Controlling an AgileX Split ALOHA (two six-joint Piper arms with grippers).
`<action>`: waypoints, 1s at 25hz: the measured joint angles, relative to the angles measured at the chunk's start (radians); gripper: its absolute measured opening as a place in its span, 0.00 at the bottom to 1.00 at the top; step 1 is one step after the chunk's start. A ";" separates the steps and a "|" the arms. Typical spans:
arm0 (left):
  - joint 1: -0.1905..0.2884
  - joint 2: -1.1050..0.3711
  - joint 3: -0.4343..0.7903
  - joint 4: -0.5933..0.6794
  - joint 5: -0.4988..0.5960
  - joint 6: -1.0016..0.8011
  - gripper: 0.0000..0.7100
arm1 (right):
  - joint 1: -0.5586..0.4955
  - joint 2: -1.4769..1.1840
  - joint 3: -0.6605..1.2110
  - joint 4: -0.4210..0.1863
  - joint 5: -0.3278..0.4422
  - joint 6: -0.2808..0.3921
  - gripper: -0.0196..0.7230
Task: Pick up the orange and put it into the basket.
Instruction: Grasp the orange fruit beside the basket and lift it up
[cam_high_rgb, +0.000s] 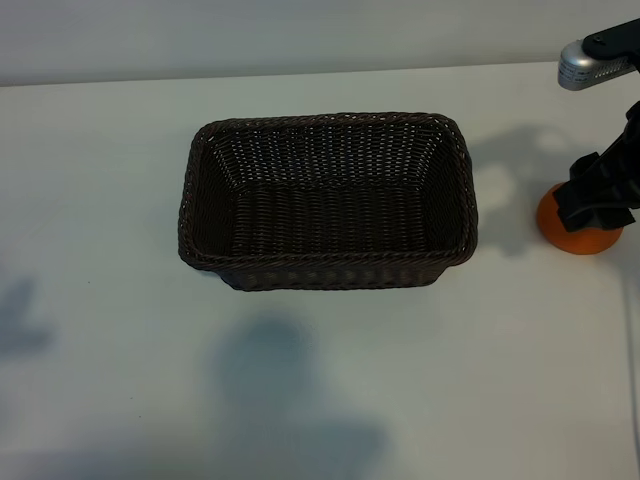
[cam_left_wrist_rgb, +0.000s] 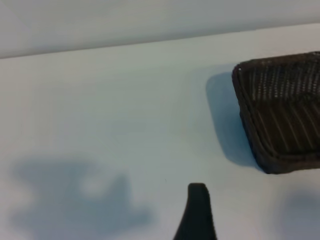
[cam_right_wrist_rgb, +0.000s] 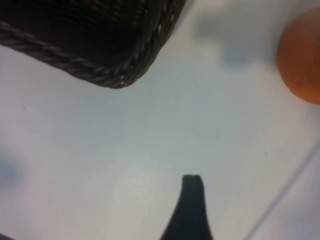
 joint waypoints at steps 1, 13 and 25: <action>0.000 -0.038 0.020 0.000 0.000 0.000 0.84 | 0.000 0.000 0.000 0.000 0.000 0.000 0.83; 0.000 -0.368 0.295 -0.009 0.009 0.002 0.84 | 0.000 0.000 0.000 0.000 -0.003 0.000 0.83; 0.000 -0.402 0.480 0.054 0.094 -0.040 0.84 | 0.000 0.000 0.000 0.000 -0.003 0.000 0.83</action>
